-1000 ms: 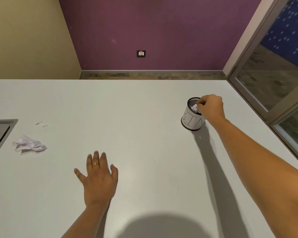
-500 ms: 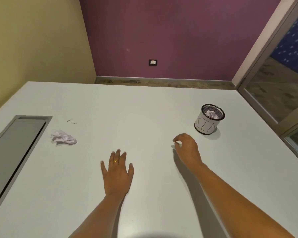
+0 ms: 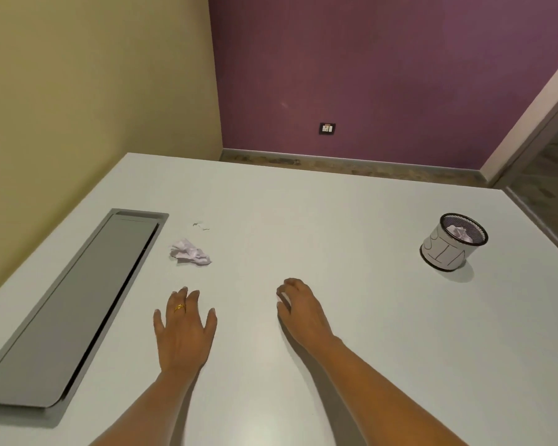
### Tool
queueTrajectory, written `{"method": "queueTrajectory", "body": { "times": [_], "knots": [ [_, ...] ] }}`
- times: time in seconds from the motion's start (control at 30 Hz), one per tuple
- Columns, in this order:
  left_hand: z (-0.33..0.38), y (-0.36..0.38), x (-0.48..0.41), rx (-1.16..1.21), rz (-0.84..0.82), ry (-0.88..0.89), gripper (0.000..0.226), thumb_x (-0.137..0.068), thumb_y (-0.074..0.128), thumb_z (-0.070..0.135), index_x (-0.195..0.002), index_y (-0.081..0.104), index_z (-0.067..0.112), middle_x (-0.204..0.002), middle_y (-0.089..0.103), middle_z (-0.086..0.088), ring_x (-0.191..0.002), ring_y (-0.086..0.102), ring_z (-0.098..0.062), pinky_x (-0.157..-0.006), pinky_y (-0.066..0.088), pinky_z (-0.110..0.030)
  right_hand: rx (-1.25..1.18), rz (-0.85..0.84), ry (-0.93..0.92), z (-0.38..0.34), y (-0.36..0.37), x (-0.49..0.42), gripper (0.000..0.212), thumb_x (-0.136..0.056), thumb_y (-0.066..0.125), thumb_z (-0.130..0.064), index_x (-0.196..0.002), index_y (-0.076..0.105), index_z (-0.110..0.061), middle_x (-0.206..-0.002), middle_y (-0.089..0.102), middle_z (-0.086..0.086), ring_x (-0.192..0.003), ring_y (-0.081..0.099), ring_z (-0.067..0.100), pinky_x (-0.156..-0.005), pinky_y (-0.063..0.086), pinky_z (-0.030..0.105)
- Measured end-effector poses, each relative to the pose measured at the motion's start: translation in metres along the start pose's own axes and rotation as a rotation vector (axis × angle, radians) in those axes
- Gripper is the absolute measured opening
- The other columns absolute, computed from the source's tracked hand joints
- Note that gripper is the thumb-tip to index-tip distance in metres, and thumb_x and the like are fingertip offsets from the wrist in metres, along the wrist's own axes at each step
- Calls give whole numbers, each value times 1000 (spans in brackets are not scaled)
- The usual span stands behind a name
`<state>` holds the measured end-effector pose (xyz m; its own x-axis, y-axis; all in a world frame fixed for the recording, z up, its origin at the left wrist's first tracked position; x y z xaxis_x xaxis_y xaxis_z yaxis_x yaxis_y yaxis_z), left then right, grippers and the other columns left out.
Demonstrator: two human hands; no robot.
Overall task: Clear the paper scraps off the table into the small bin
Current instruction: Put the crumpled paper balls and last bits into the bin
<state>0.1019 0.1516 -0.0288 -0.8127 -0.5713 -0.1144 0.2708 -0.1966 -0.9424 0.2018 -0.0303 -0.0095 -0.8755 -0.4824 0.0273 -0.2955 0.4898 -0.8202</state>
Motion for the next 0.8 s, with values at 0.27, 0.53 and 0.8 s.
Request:
{"method": "queueTrajectory", "body": {
  "times": [0.27, 0.53, 0.8],
  "knots": [
    [-18, 3, -15, -68, -39, -84, 47, -89, 51, 30, -129, 47, 6, -142, 45, -16, -136, 35, -30, -108, 23, -60, 72, -136, -178, -83, 39, -66, 51, -92, 50, -17, -140, 34, -10, -149, 31, 7, -136, 32, 25, -105, 38, 36],
    [-20, 7, -17, -128, -39, -75, 50, -94, 35, 39, -133, 45, 9, -145, 43, -15, -138, 33, -30, -110, 23, -58, 50, -179, -301, -141, 67, -111, 47, -98, 39, -10, -143, 34, -20, -155, 24, 9, -141, 24, 30, -110, 31, 41],
    [-20, 7, -17, -144, -10, -78, 48, -93, 39, 39, -128, 51, 8, -139, 49, -16, -134, 41, -32, -106, 29, -60, 354, -178, -269, -137, 90, -111, 47, -90, 48, -2, -135, 37, -10, -139, 40, 15, -126, 39, 35, -90, 42, 42]
  ]
}}
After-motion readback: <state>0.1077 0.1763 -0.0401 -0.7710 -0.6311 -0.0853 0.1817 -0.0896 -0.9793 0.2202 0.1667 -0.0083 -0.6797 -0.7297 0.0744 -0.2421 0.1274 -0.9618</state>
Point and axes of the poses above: each hand's wrist, its own x-axis away from the middle knuckle, its own y-axis out of the palm, z = x × y, the point moved 3 cm from there along -x, towards the middle knuckle
